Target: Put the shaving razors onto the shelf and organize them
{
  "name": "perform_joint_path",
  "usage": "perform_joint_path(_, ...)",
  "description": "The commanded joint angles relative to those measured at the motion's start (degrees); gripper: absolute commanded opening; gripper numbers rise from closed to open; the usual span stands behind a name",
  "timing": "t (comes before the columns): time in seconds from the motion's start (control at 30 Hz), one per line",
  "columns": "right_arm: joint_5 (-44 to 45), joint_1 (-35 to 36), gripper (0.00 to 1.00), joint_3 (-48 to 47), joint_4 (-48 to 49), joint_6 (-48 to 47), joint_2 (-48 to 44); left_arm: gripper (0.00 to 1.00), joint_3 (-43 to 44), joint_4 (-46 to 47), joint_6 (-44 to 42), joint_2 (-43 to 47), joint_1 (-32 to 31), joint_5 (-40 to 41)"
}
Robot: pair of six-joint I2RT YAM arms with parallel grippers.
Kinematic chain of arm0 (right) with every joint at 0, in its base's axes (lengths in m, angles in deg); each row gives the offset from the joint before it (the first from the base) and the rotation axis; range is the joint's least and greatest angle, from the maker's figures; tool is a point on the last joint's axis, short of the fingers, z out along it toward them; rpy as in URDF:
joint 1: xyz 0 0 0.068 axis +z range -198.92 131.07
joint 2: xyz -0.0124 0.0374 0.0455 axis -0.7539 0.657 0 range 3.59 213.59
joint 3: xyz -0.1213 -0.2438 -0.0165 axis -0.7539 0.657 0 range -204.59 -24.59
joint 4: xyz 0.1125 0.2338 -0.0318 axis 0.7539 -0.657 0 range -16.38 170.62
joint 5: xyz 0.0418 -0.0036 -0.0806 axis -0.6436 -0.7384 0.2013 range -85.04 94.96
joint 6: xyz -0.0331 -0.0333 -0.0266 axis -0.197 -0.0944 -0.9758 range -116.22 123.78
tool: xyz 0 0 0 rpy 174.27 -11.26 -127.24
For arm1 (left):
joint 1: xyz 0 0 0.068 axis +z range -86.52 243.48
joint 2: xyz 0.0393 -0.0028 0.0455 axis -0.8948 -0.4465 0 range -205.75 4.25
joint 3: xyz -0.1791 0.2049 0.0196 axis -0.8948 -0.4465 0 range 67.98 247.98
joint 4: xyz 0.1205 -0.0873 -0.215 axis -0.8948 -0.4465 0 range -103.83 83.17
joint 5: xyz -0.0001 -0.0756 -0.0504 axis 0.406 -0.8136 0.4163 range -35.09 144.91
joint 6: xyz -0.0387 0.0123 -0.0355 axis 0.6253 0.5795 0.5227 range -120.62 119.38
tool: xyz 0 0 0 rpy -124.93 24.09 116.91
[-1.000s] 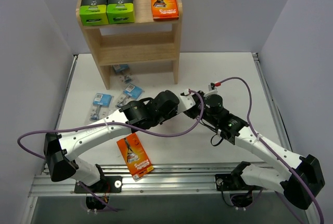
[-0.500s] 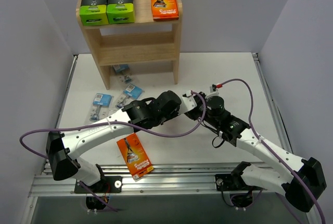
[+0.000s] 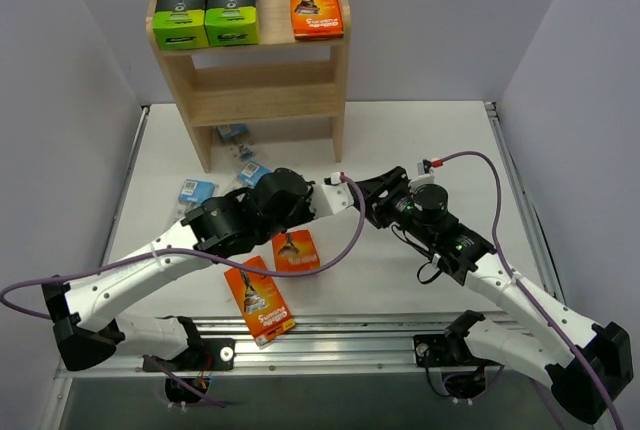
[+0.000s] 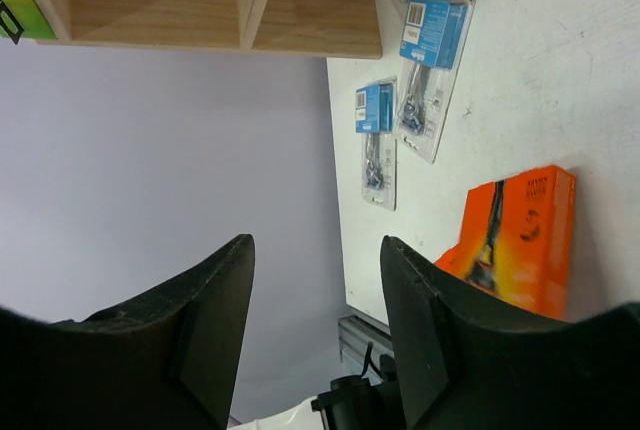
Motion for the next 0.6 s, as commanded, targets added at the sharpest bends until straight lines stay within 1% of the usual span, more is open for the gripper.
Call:
perform_joint_path(0.0,-1.4,-1.3,0.49,0.6,-0.2,-1.2,-1.7,0.02,2.8,2.1,-3.5,3.8,2.1,-4.3)
perform_joint_path(0.1,-2.3,-2.8,0.50,1.0,-0.4,-2.7,-1.7,0.02,5.3,0.1,-3.7,4.6,4.5,-9.6)
perform_joint_path(0.13,-3.3,-3.3,0.54,1.2,-0.3,-3.1,-1.6,0.02,5.5,-0.2,-3.4,4.9,4.9,-10.6)
perform_joint_path(0.23,-6.1,-3.6,0.59,2.4,-0.7,-5.2,-0.7,0.02,4.7,-0.6,-2.2,5.4,6.5,-10.9)
perform_joint_path(0.27,-7.0,-3.7,0.60,2.8,-0.9,-5.8,-0.5,0.02,3.0,0.5,-1.9,5.8,6.6,-10.4)
perform_joint_path(0.33,-8.7,-3.7,0.62,5.5,-1.0,-8.0,-0.2,0.06,0.6,2.5,0.4,7.6,6.7,-9.5)
perform_joint_path(0.37,-10.9,-3.5,0.62,6.7,-0.9,-8.4,0.0,0.10,-1.7,4.9,1.7,8.3,6.7,-8.8)
perform_joint_path(0.4,-12.1,-3.4,0.62,8.0,-0.7,-9.5,-0.1,0.17,-2.9,6.0,3.0,9.6,6.7,-8.0)
perform_joint_path(0.47,-13.5,-2.6,0.61,11.8,-0.9,-10.7,-0.5,0.25,-5.4,9.3,6.1,11.1,6.9,-7.9)
perform_joint_path(0.5,-13.2,-1.1,0.61,12.8,-1.4,-11.3,-1.3,0.34,-8.2,10.6,7.3,12.5,6.9,-6.9)
perform_joint_path(0.53,-12.6,0.1,0.61,13.5,-1.9,-12.7,-1.6,0.52,-9.7,12.0,9.8,13.3,6.9,-6.4)
perform_joint_path(0.57,-11.8,1.2,0.61,14.2,-4.0,-13.3,-1.7,0.58,-11.0,14.6,10.9,14.0,7.1,-5.8)
